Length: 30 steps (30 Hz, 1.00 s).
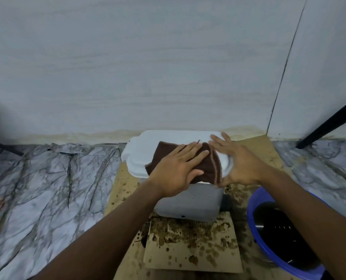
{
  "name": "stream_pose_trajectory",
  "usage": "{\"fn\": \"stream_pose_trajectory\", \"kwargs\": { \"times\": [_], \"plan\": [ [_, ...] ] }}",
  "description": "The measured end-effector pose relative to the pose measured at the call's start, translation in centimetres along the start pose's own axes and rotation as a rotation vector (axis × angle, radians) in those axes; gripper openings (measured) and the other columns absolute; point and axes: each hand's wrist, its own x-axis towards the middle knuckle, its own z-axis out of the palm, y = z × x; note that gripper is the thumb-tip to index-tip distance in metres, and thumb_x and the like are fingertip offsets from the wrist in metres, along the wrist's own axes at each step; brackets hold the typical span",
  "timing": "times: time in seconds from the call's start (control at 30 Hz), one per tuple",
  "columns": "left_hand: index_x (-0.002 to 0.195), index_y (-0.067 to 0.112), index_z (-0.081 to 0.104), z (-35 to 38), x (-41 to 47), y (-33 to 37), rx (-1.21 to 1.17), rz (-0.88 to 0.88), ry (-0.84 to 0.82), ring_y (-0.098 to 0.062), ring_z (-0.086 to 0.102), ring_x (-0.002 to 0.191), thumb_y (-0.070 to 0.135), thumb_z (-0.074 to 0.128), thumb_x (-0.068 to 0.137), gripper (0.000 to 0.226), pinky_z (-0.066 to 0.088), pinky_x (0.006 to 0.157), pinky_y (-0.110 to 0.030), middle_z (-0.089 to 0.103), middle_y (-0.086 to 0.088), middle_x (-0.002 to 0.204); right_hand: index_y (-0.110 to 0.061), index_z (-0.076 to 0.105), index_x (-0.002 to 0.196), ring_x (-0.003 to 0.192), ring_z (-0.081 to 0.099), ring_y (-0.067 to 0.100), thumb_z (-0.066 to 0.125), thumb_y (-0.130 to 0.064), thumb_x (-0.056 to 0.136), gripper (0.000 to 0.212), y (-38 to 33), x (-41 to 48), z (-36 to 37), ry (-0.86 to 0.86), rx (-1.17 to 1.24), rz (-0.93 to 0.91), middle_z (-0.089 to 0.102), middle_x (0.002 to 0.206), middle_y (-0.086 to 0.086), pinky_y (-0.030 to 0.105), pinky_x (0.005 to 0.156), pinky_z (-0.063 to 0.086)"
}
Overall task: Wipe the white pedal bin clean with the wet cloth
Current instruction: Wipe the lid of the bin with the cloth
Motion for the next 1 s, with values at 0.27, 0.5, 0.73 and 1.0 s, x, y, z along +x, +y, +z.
{"fn": "stream_pose_trajectory", "kwargs": {
  "times": [0.27, 0.5, 0.73, 1.0],
  "plan": [
    [0.162, 0.034, 0.017, -2.0, -7.5, -8.4, -0.038, -0.235, -0.070, -0.016, 0.012, 0.157, 0.063, 0.024, 0.104, 0.065, 0.015, 0.128, -0.042, 0.013, 0.007, 0.170, -0.034, 0.029, 0.154, 0.147, -0.009, -0.010, 0.092, -0.056, 0.044, 0.129, -0.2, -0.2, 0.2, -0.015, 0.062, 0.019, 0.011, 0.161, -0.029, 0.045, 0.125, 0.010],
    [0.162, 0.024, 0.021, -1.0, -1.9, -1.0, 0.027, -0.254, -0.001, -0.021, 0.012, 0.157, 0.062, 0.011, 0.103, 0.071, 0.007, 0.128, -0.039, 0.018, -0.005, 0.169, -0.033, 0.029, 0.154, 0.148, -0.009, -0.006, 0.090, -0.066, 0.040, 0.133, 0.1, -0.1, 0.0, 0.004, 0.047, 0.007, 0.010, 0.161, -0.027, 0.042, 0.124, 0.010],
    [0.162, 0.028, 0.022, -1.1, -3.4, -3.1, 0.017, -0.188, -0.019, -0.015, 0.012, 0.156, 0.063, 0.024, 0.104, 0.068, 0.009, 0.128, -0.035, 0.019, 0.000, 0.169, -0.034, 0.034, 0.151, 0.148, -0.004, -0.007, 0.094, -0.057, 0.040, 0.128, 0.0, 0.1, -0.3, 0.010, 0.020, -0.031, 0.015, 0.160, -0.027, 0.033, 0.121, 0.010],
    [0.163, 0.020, 0.018, -0.5, -4.4, -2.5, -0.111, -0.733, 0.084, -0.017, -0.002, 0.158, 0.063, 0.001, 0.098, 0.079, -0.007, 0.127, -0.036, 0.010, -0.003, 0.171, -0.036, 0.028, 0.153, 0.148, -0.008, -0.008, 0.092, -0.059, 0.041, 0.131, -0.5, 0.0, 0.1, 0.003, -0.005, -0.005, 0.010, 0.160, -0.029, 0.032, 0.120, 0.004]
  ]
}}
